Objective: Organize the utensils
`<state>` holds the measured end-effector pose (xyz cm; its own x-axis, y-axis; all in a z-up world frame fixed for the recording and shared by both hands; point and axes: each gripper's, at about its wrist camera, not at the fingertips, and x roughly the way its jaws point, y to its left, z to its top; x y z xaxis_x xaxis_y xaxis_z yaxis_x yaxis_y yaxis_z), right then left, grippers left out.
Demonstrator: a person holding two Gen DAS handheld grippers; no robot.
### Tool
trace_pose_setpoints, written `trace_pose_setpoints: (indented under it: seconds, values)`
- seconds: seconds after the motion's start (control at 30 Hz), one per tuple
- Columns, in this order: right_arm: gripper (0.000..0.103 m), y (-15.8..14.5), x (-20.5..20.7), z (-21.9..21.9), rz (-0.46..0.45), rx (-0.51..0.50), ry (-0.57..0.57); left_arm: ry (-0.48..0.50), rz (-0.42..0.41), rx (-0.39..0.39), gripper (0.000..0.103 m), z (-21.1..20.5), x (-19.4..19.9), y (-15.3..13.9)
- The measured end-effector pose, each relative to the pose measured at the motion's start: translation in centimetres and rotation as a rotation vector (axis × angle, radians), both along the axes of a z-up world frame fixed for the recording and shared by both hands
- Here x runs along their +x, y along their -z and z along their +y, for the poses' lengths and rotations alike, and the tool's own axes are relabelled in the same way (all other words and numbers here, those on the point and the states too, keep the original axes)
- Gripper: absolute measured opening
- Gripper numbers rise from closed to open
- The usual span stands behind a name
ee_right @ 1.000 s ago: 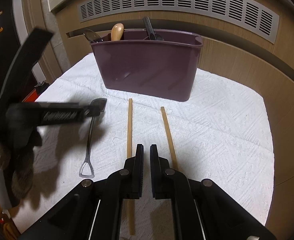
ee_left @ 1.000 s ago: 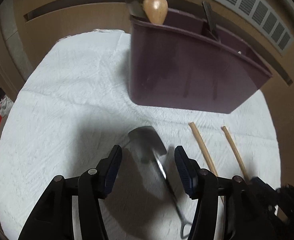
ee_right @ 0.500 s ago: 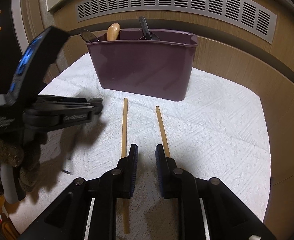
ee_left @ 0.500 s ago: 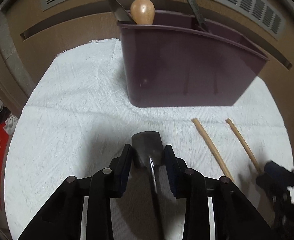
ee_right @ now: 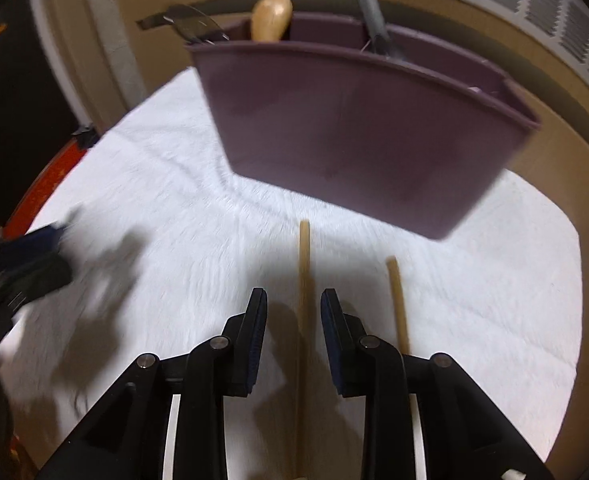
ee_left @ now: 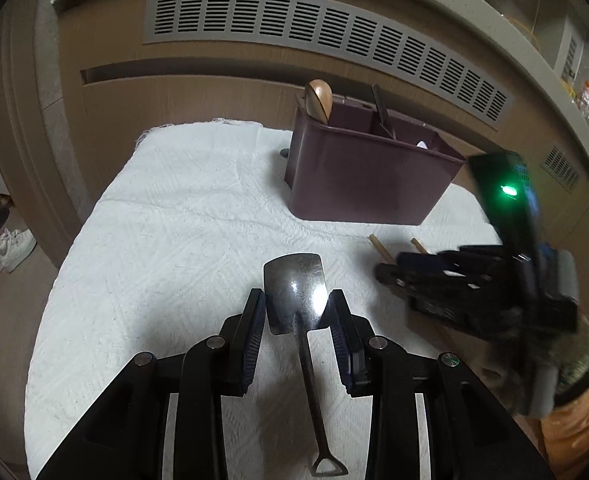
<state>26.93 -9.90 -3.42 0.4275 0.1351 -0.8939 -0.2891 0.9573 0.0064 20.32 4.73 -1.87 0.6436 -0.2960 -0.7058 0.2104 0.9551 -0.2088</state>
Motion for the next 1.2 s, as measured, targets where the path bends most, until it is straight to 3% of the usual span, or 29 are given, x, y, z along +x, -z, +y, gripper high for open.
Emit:
trace_pose_setpoints:
  seconds: [0.23, 0.33, 0.47, 0.7, 0.73, 0.77, 0.97, 1.2]
  values:
    - [0.026, 0.6, 3.3, 2.0, 0.018, -0.073, 0.025, 0.013, -0.028, -0.037, 0.033, 0.7, -0.8, -0.7]
    - [0.008, 0.5, 2.9, 2.6, 0.029, -0.083, -0.007, 0.013, -0.037, -0.041, 0.033, 0.9, -1.3, -1.0]
    - [0.006, 0.0, 0.9, 2.8, 0.003, -0.099, -0.033, 0.010, -0.049, -0.044, 0.032, 1.0, -2.0, -1.4]
    - [0.006, -4.8, -4.0, 1.0, -0.113, -0.019, -0.033, 0.013, -0.082, -0.032, 0.031, 0.4, -3.9, -2.9]
    - [0.006, -5.8, -4.8, 0.7, -0.139, -0.010, -0.031, 0.015, -0.089, -0.032, 0.028, 0.3, -4.2, -3.2]
    - [0.006, -6.5, -5.4, 0.5, -0.156, -0.001, -0.030, 0.020, -0.096, -0.032, 0.012, 0.1, -4.5, -3.5]
    - [0.006, -10.2, -8.2, 0.2, -0.249, 0.037, -0.048, 0.031, -0.127, -0.011, 0.012, -1.1, -6.0, -4.9]
    - [0.006, -11.6, -10.7, -0.8, -0.295, 0.062, -0.048, 0.015, -0.104, 0.036, 0.013, -1.6, -5.9, -4.4]
